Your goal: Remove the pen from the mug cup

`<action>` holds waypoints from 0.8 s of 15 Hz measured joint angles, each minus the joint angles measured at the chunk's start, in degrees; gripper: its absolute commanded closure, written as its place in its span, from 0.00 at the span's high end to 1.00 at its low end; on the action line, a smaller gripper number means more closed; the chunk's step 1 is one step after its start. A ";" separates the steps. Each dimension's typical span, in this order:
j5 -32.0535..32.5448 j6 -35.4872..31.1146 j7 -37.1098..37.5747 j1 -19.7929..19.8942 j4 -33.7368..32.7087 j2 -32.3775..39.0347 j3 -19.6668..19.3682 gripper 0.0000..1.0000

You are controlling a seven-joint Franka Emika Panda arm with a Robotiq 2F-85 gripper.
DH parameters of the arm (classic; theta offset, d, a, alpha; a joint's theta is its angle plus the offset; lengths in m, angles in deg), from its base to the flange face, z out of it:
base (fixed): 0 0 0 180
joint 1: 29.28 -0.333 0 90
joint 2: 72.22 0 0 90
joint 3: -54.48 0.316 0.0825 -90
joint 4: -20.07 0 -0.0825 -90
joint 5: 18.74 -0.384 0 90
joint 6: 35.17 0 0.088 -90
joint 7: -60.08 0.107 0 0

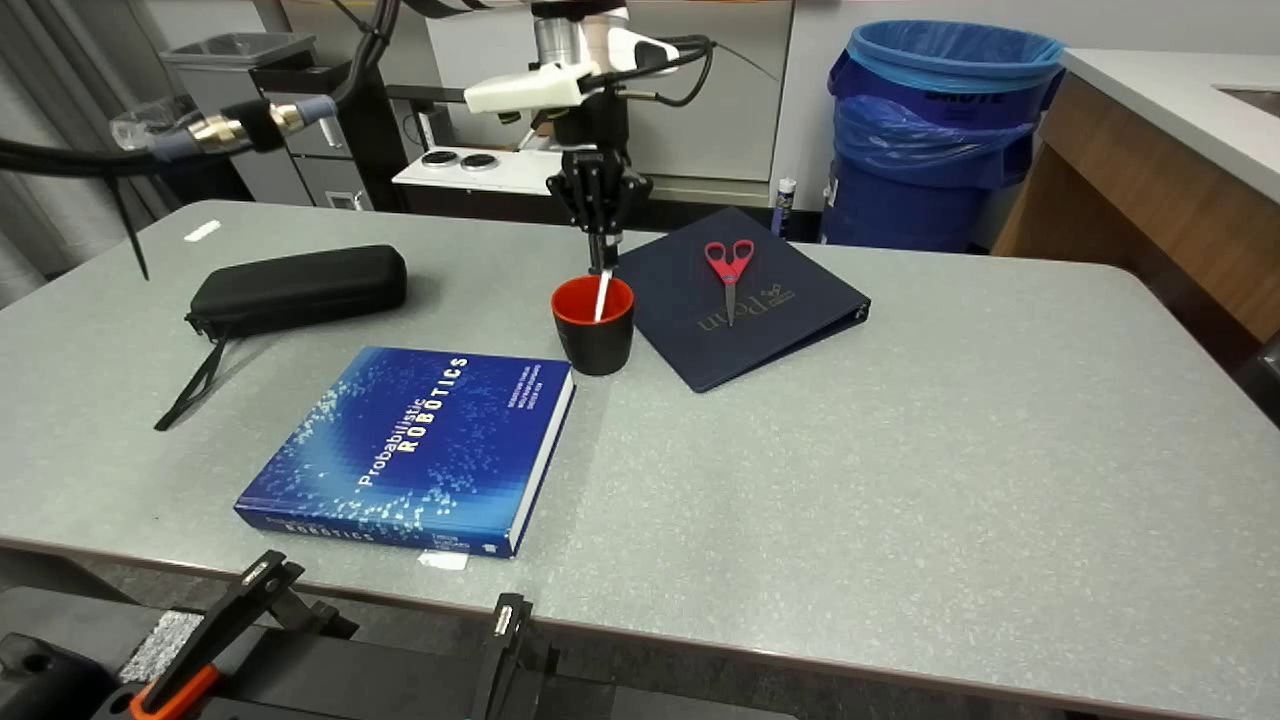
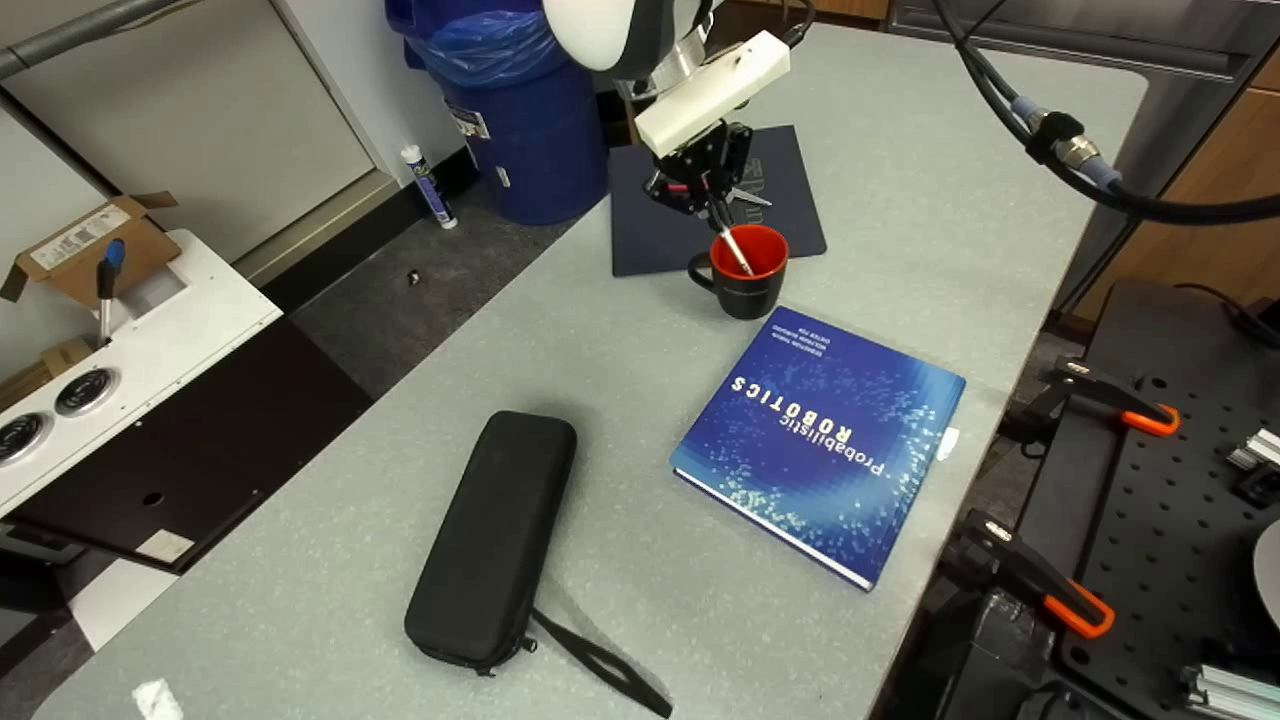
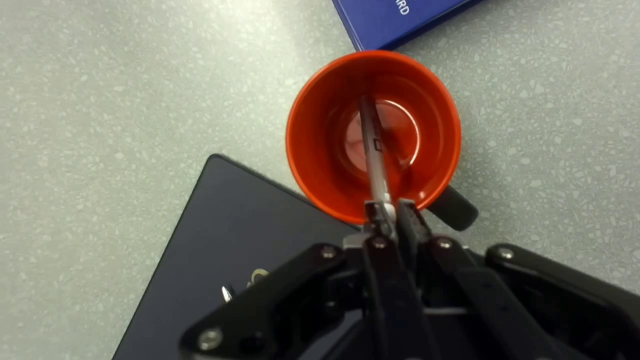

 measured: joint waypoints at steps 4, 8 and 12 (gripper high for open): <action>0.07 0.87 -1.31 -0.10 1.29 -3.41 -0.01 0.02; 0.72 0.84 -3.50 -0.72 7.13 -14.05 0.18 0.02; 0.06 0.84 -6.74 -1.41 11.13 -22.69 2.82 0.02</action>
